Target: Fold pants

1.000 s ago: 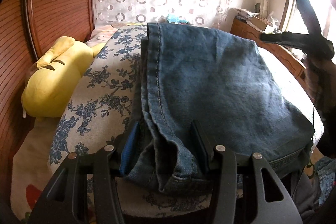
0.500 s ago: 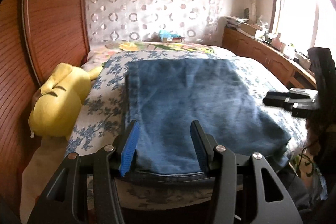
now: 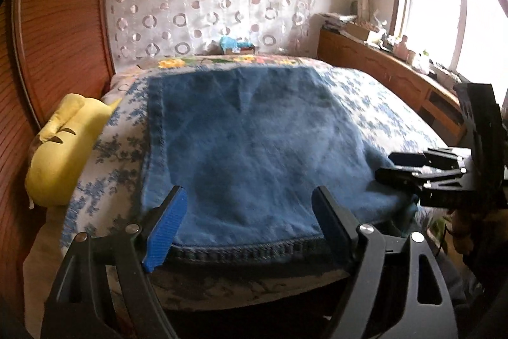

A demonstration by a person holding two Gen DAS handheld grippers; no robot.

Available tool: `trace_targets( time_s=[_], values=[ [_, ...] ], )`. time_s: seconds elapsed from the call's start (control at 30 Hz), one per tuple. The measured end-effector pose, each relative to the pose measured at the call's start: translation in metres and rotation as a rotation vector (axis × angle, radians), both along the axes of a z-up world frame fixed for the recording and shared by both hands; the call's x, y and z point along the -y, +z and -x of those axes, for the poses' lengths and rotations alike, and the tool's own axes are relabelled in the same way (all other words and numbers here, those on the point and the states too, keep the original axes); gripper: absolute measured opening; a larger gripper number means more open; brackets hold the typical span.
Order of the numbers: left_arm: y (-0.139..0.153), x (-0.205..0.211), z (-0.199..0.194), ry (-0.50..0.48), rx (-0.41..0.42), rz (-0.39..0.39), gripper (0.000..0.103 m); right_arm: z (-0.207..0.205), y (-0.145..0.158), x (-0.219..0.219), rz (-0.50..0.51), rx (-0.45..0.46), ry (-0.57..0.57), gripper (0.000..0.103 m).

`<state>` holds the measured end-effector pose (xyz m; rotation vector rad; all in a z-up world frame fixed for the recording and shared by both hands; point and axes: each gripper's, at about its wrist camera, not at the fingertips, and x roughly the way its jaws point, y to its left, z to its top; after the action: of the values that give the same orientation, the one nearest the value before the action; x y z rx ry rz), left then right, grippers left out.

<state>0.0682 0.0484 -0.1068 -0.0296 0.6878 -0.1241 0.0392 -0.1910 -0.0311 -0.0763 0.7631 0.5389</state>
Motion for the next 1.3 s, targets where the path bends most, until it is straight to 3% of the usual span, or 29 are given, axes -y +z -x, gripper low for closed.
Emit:
trace_targets(
  time_s=[0.3,0.6,0.63,0.8,1.03,1.3],
  values=[
    [-0.026,0.018,-0.004,-0.034,-0.065,-0.028,0.081,-0.002,-0.007,-0.008,-0.025,-0.037,0.009,0.056],
    [-0.033,0.024,0.0,-0.033,-0.051,-0.065,0.082,-0.006,-0.012,-0.009,-0.051,-0.024,0.008,0.056],
    [-0.033,0.024,0.0,-0.034,-0.05,-0.065,0.082,-0.007,-0.013,-0.01,-0.057,-0.025,0.009,0.048],
    [-0.034,0.024,0.0,-0.04,-0.049,-0.072,0.082,-0.007,-0.013,-0.011,-0.077,-0.018,0.013,0.033],
    [-0.036,0.024,0.001,-0.045,-0.042,-0.078,0.082,-0.007,-0.009,-0.002,-0.154,-0.025,0.017,0.021],
    [-0.037,0.022,0.001,-0.048,-0.041,-0.07,0.082,-0.002,0.017,-0.002,-0.26,0.013,0.087,0.014]
  ],
)
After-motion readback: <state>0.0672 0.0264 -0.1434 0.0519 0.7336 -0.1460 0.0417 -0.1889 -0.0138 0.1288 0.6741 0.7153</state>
